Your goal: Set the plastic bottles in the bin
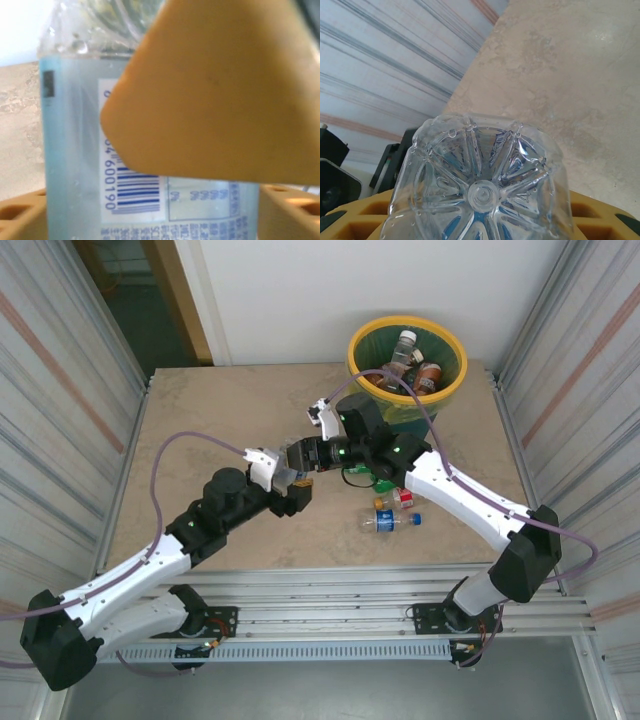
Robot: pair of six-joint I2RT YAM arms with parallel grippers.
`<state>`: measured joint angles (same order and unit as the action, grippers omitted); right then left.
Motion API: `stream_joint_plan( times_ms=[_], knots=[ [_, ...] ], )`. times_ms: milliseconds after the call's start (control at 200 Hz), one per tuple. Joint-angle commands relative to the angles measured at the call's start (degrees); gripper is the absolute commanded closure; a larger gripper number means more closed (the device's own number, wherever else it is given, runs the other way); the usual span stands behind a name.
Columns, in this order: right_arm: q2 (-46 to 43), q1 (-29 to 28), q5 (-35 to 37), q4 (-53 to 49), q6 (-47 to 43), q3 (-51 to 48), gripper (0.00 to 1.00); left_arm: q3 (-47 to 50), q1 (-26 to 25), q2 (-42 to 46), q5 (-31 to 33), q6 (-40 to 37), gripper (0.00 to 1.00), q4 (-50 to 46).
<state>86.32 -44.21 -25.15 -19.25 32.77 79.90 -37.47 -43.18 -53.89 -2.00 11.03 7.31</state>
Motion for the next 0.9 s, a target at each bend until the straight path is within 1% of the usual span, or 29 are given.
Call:
stream_joint_plan(
  times_ms=[0, 95, 235, 426, 581, 736, 897],
  knots=[
    [-1.42, 1.06, 2.46, -0.96, -1.17, 1.14, 0.65, 0.03, 0.11, 2.34, -1.16, -1.32, 0.01, 2.01],
    [-2.62, 2.96, 3.01, -1.19, -1.28, 0.61, 0.66, 0.82, 0.11, 4.80, -3.77, -2.57, 0.01, 3.35],
    [-4.45, 5.98, 2.91, -1.80, -1.83, 0.83, 0.66, 4.44, 0.02, 11.15, -4.04, -3.03, 0.01, 6.75],
    [-5.91, 8.74, 4.74, -5.62, -4.57, 4.31, 0.65, 10.15, -0.02, 22.75, 1.94, -3.16, 0.01, 7.55],
    [-6.22, 10.91, 6.57, -8.81, -7.07, 10.05, 0.65, 12.70, 0.13, 30.49, 7.03, -2.92, 0.01, 4.27],
    [-6.05, 13.14, 8.16, -11.14, -9.11, 16.15, 0.63, 13.69, 0.11, 34.55, 9.24, -2.65, 0.01, 1.11],
    [-6.21, 17.09, 8.91, -11.60, -10.05, 20.97, 0.62, 14.58, 0.12, 35.78, 10.59, -1.82, 0.01, -0.48]
  ],
)
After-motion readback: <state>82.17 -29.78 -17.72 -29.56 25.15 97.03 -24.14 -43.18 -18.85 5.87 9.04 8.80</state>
